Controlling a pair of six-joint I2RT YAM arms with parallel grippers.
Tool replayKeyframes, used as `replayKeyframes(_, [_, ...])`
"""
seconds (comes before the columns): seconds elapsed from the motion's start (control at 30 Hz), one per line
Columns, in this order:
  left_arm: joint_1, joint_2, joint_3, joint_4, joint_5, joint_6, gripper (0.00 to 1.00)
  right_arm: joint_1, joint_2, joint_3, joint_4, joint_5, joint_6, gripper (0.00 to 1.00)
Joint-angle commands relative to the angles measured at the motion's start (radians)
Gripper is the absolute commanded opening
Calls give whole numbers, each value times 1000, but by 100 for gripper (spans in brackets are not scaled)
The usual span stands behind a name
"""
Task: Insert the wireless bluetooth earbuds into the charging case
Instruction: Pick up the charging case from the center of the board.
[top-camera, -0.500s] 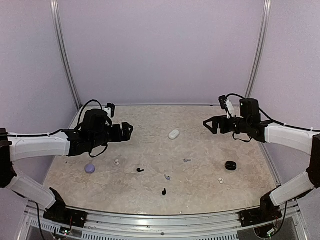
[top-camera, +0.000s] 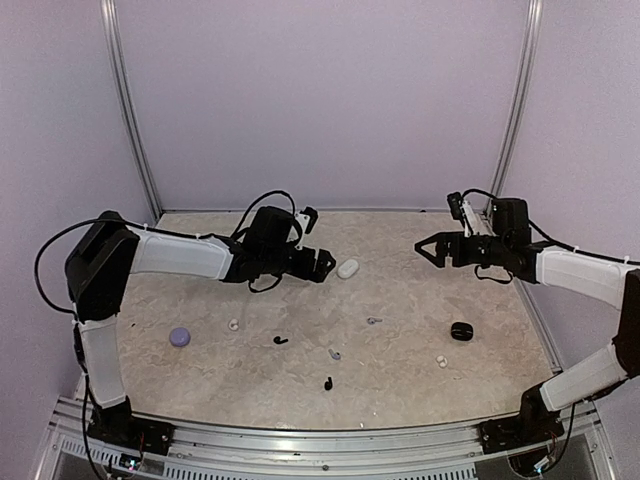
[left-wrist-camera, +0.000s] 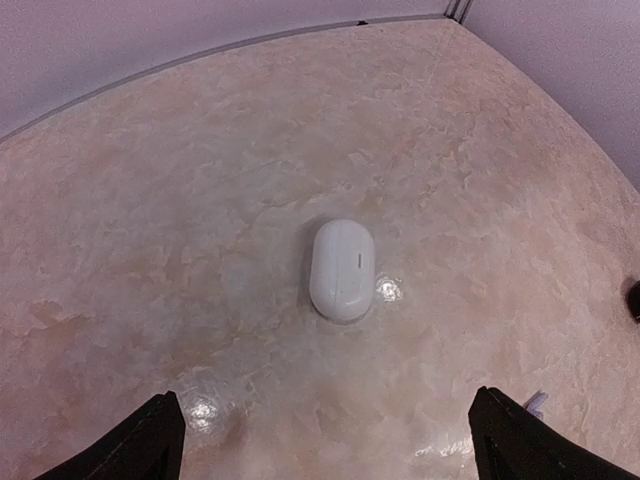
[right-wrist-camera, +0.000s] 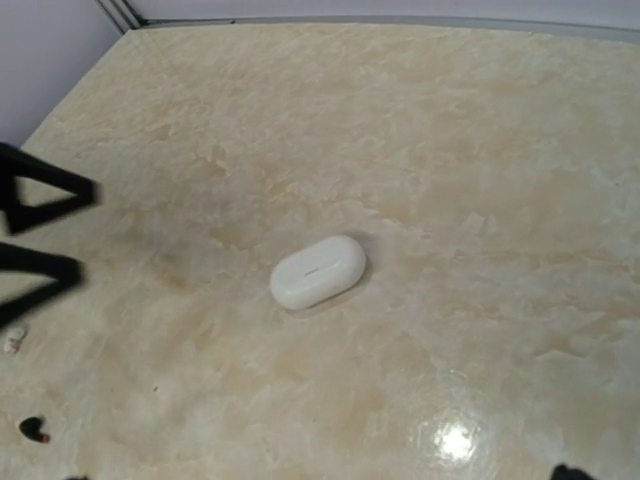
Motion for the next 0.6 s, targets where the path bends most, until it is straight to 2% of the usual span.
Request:
replayKeyframes(0.0, [-27, 138, 134, -18, 70, 77, 99, -22, -44, -21, -17, -38, 3, 100])
replayKeyframes(0.17, [-41, 295, 269, -51, 69, 114, 96, -42, -47, -34, -14, -72, -3, 100])
replayKeyframes(0.57, [-43, 505, 476, -113, -25, 173, 88, -66, -33, -51, 13, -121, -3, 100])
